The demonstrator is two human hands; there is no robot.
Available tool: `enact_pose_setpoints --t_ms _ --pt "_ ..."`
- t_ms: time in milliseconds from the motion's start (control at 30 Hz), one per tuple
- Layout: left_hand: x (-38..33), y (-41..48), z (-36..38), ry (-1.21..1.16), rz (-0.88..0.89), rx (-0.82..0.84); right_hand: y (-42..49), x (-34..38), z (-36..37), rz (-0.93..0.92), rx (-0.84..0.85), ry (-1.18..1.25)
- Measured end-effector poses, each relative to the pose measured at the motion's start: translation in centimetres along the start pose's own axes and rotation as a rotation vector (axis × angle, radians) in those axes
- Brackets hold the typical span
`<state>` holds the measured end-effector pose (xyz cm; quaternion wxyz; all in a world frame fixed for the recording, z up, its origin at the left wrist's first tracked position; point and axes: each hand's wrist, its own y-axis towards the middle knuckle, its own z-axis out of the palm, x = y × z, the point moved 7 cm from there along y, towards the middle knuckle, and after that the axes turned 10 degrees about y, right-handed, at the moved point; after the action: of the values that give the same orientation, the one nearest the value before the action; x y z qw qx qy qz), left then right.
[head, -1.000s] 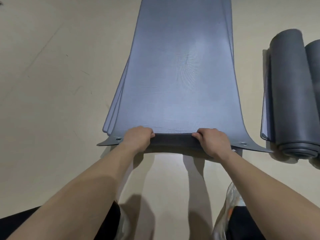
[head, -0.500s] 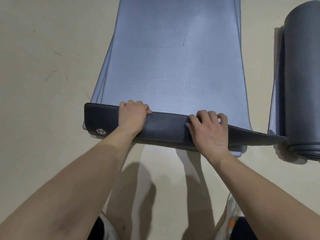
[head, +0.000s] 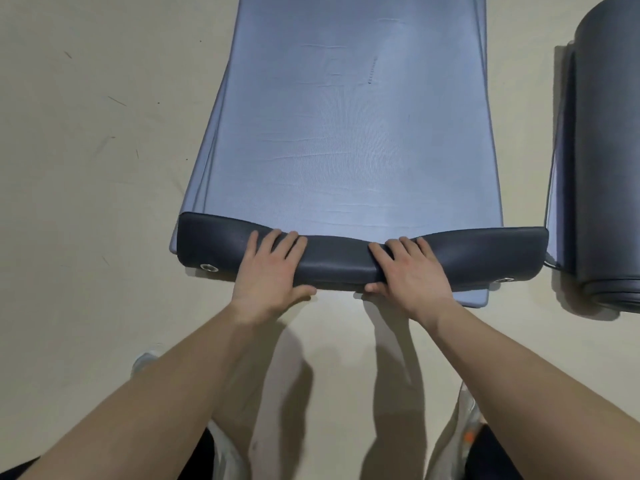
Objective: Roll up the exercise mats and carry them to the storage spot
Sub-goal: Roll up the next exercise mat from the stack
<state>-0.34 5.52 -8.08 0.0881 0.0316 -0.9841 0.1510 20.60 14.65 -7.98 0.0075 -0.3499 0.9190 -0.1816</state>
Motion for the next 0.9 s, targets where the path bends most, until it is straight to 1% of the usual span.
enact_pose_setpoints --t_ms 167,267,333,400,467,567,633,733,800,867,900 --pt "-0.5 -1.2 -0.9 -0.079 0.060 0.040 -1.6 0.8 -0.1 -0.021 0.152 0.081" --pt "-0.3 -3.1 -1.1 -0.128 0.112 0.130 -3.3 1.0 -0.3 -0.014 0.224 0.173" --pt "0.2 -3.5 -1.2 -0.171 0.110 0.222 -4.0 1.0 -0.6 -0.007 0.200 0.206" --pt "0.6 -3.3 -1.3 -0.213 0.091 0.278 -4.1 0.8 -1.0 0.005 0.154 0.205" --pt "0.8 -2.6 -1.6 -0.230 0.068 0.278 -3.7 0.3 -1.1 0.045 0.159 0.250" --pt "1.4 -0.9 -1.9 -0.232 -0.013 0.256 -2.5 -0.7 -0.9 0.087 0.211 0.338" --pt "1.8 0.3 -1.9 -0.223 -0.059 0.253 -1.3 -1.5 -1.0 0.113 0.213 0.374" --pt "2.3 2.6 -1.7 -0.235 -0.081 0.282 0.6 -2.7 -1.5 0.181 0.206 0.406" --pt "2.7 4.1 -1.7 -0.245 -0.100 0.294 1.4 -2.9 -2.3 0.218 0.128 0.314" --pt "3.1 5.4 -1.6 -0.228 -0.132 0.300 1.1 -2.5 -3.3 0.231 -0.098 0.175" --pt "3.3 5.8 -1.4 -0.205 -0.150 0.309 0.3 -1.9 -3.5 0.207 -0.213 0.135"
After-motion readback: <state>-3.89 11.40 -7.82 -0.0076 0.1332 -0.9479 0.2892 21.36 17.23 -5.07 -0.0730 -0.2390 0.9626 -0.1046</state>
